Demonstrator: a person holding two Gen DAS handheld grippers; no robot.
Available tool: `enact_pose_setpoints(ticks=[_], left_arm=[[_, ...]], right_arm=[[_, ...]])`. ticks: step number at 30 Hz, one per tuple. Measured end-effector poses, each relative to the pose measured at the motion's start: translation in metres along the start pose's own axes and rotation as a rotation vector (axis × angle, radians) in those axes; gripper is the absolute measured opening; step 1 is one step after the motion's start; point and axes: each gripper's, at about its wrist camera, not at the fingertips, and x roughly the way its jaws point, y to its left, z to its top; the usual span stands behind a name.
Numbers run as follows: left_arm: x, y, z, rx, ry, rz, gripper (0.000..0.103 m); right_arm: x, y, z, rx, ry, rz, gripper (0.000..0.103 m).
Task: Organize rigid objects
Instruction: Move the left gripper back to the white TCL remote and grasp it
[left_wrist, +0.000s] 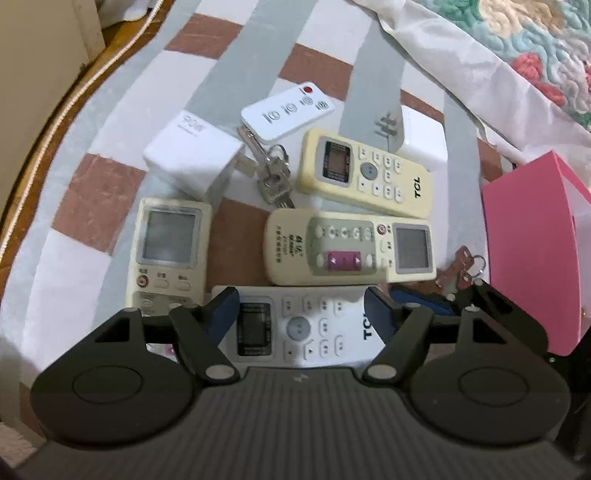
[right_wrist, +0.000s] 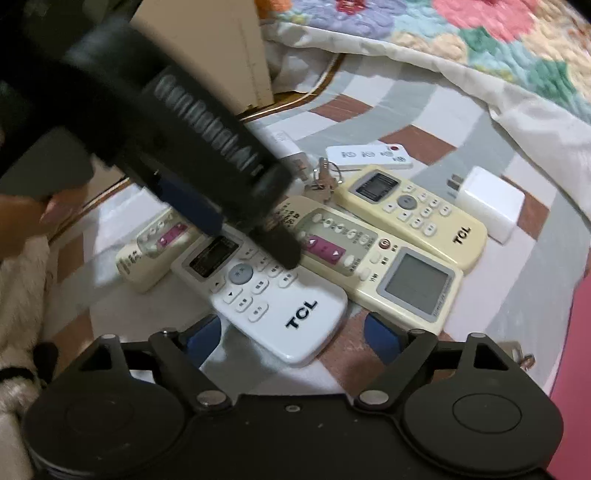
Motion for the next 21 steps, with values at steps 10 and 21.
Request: enact_pose_setpoints(ticks=[10, 21], left_arm=[[-0.001, -0.005, -0.008, 0.012, -0.026, 0.006, 0.073], [-0.02, -0.01, -0.025, -0.068, -0.02, -0.057, 0.069]], right_arm=[[0.008, 0.018, 0.006, -0.093, -0.02, -0.032, 0.085], [-0.03, -0.005, -0.013, 0.268, 0.094, -0.077, 0.072]])
